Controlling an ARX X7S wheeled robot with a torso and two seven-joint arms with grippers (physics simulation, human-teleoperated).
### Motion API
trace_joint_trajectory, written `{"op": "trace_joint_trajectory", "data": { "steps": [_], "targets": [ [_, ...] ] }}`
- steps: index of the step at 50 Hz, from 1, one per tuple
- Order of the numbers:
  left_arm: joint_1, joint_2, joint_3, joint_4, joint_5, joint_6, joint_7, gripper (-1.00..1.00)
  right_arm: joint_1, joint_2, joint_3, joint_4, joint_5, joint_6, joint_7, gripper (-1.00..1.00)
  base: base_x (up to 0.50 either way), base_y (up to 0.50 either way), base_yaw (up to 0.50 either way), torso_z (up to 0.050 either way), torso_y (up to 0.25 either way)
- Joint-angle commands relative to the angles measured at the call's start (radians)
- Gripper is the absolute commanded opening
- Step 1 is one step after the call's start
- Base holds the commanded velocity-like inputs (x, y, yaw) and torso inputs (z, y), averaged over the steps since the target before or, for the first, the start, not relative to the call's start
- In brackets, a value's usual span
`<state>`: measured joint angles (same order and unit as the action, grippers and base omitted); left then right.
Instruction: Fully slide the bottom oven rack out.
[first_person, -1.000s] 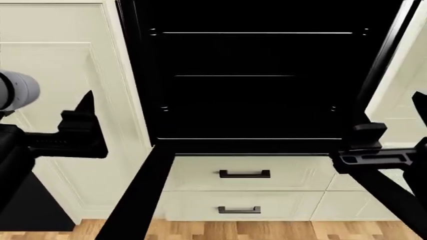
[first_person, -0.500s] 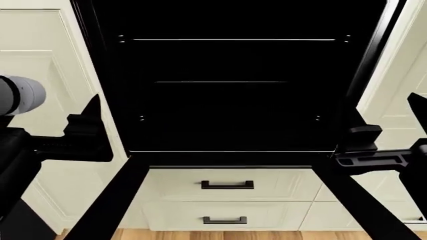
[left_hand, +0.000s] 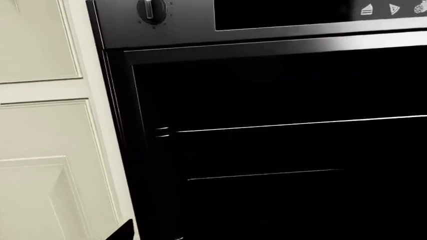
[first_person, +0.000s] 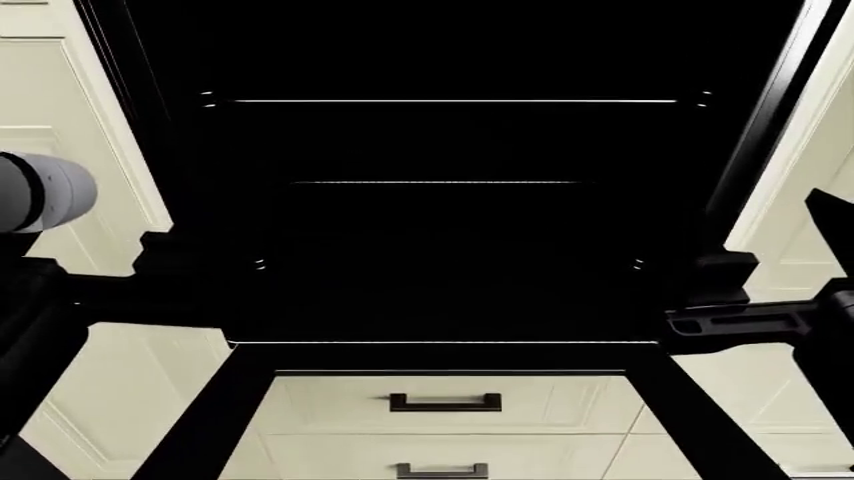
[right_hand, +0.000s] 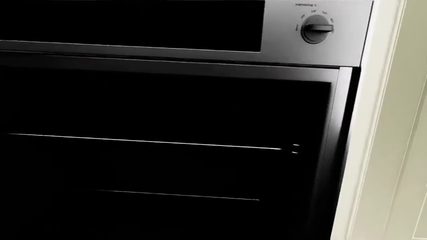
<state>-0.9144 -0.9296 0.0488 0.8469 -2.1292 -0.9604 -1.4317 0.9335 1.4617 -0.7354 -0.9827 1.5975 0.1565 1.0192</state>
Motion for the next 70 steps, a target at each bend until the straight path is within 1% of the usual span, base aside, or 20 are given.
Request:
{"op": "trace_joint_trajectory", "data": {
  "steps": [1, 5, 10, 19, 27, 32, 41, 47, 54, 65, 70],
  "targets": [
    [-0.048, -0.038, 0.043, -0.044, -0.089, 0.021, 0.002, 1.00, 0.212, -0.028, 0.102, 0.015, 0.305, 0.171, 0.022, 1.00, 0.00, 0.00, 0.00, 0.000, 0.000],
    [-0.146, -0.081, 0.100, -0.089, -0.188, 0.027, -0.024, 1.00, 0.421, -0.098, 0.145, 0.098, 0.531, 0.356, 0.091, 1.00, 0.00, 0.00, 0.00, 0.000, 0.000],
    [-0.242, -0.112, 0.159, -0.123, -0.282, 0.038, -0.050, 1.00, 0.571, -0.169, 0.139, 0.186, 0.674, 0.477, 0.163, 1.00, 0.00, 0.00, 0.00, 0.000, 0.000],
    [-0.360, -0.143, 0.231, -0.152, -0.393, 0.057, -0.078, 1.00, 0.699, -0.230, 0.118, 0.276, 0.772, 0.571, 0.228, 1.00, 0.00, 0.00, 0.00, 0.000, -0.029],
    [-0.463, -0.165, 0.298, -0.181, -0.467, 0.071, -0.098, 1.00, 0.785, -0.254, 0.104, 0.344, 0.840, 0.628, 0.267, 1.00, 0.00, 0.00, 0.00, 0.000, -0.240],
    [-0.500, -0.177, 0.328, -0.186, -0.488, 0.082, -0.097, 1.00, 0.837, -0.269, 0.096, 0.373, 0.870, 0.663, 0.292, 1.00, 0.00, 0.00, 0.00, 0.000, -0.250],
    [-0.533, -0.193, 0.355, -0.184, -0.497, 0.098, -0.083, 1.00, 0.838, -0.270, 0.095, 0.374, 0.865, 0.665, 0.289, 1.00, 0.00, 0.00, 0.00, 0.000, -0.250],
    [-0.510, -0.192, 0.360, -0.161, -0.494, 0.136, -0.063, 1.00, 0.802, -0.253, 0.102, 0.356, 0.843, 0.642, 0.266, 1.00, 0.00, 0.00, 0.00, 0.000, -0.250],
    [-0.517, -0.192, 0.376, -0.159, -0.490, 0.146, -0.057, 1.00, 0.784, -0.238, 0.106, 0.347, 0.837, 0.630, 0.258, 1.00, 0.00, 0.00, 0.00, 0.000, -0.250],
    [-0.549, -0.180, 0.404, -0.168, -0.489, 0.153, -0.053, 1.00, 0.785, -0.243, 0.099, 0.356, 0.839, 0.634, 0.262, 1.00, 0.00, 0.00, 0.00, 0.000, -0.250],
    [-0.548, -0.171, 0.413, -0.169, -0.475, 0.161, -0.044, 1.00, 0.759, -0.238, 0.098, 0.344, 0.833, 0.614, 0.254, 1.00, 0.00, 0.00, 0.00, 0.000, -0.169]
  ]
}}
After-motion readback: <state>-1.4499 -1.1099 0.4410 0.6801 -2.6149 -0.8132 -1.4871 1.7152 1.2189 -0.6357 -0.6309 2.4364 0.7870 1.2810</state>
